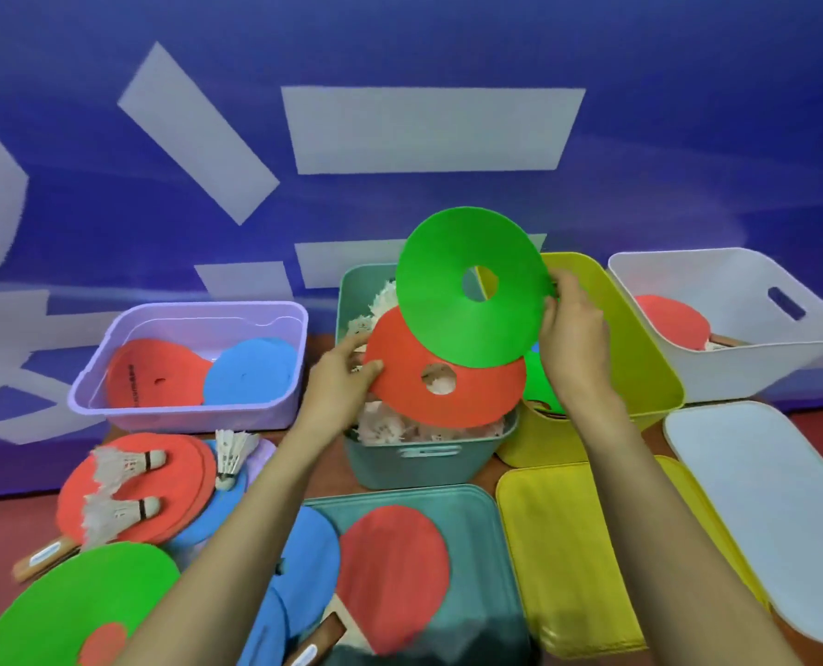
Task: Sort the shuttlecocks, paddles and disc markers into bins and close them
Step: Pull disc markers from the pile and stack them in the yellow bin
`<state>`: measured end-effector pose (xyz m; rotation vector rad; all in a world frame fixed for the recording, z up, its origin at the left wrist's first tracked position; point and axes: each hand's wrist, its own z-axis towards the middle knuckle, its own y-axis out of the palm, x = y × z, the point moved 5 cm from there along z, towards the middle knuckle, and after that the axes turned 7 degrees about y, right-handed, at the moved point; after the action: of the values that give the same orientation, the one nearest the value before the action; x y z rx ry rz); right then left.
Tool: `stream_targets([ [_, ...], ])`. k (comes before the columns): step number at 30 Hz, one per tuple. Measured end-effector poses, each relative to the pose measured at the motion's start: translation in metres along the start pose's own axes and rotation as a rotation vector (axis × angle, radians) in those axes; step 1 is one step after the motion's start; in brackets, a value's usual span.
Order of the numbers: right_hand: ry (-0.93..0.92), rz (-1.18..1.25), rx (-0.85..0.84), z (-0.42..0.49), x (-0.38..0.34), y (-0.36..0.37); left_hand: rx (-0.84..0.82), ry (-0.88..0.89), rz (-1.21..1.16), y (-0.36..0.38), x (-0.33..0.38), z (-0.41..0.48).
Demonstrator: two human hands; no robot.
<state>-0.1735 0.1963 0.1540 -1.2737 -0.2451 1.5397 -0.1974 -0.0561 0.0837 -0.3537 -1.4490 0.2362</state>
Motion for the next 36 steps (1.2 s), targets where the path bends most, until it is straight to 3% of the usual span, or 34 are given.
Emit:
stream_targets([
  [3,0.021,-0.009,-0.01,0.031,0.043,-0.011,-0.102,-0.076,-0.164,0.059,0.027,0.01],
  [5,0.028,0.012,-0.005,0.051,0.069,-0.019,-0.149,-0.077,-0.149,0.096,0.044,0.015],
  [11,0.033,-0.027,0.016,0.102,0.121,-0.028,-0.208,-0.092,0.083,0.174,0.079,0.041],
  [15,0.034,0.008,0.046,0.122,0.142,-0.021,-0.351,-0.113,0.334,0.211,0.077,0.055],
  [22,0.018,-0.181,-0.232,0.147,0.169,0.038,-0.485,-0.068,0.6,0.247,0.064,0.07],
  [27,-0.036,-0.265,-0.373,0.154,0.181,0.076,-0.532,0.088,1.003,0.256,0.057,0.072],
  [33,-0.053,-0.281,-0.478,0.14,0.179,0.09,-0.553,0.114,0.939,0.257,0.057,0.075],
  [36,-0.107,-0.236,-0.55,0.121,0.159,0.089,-0.475,0.152,0.844,0.246,0.062,0.07],
])
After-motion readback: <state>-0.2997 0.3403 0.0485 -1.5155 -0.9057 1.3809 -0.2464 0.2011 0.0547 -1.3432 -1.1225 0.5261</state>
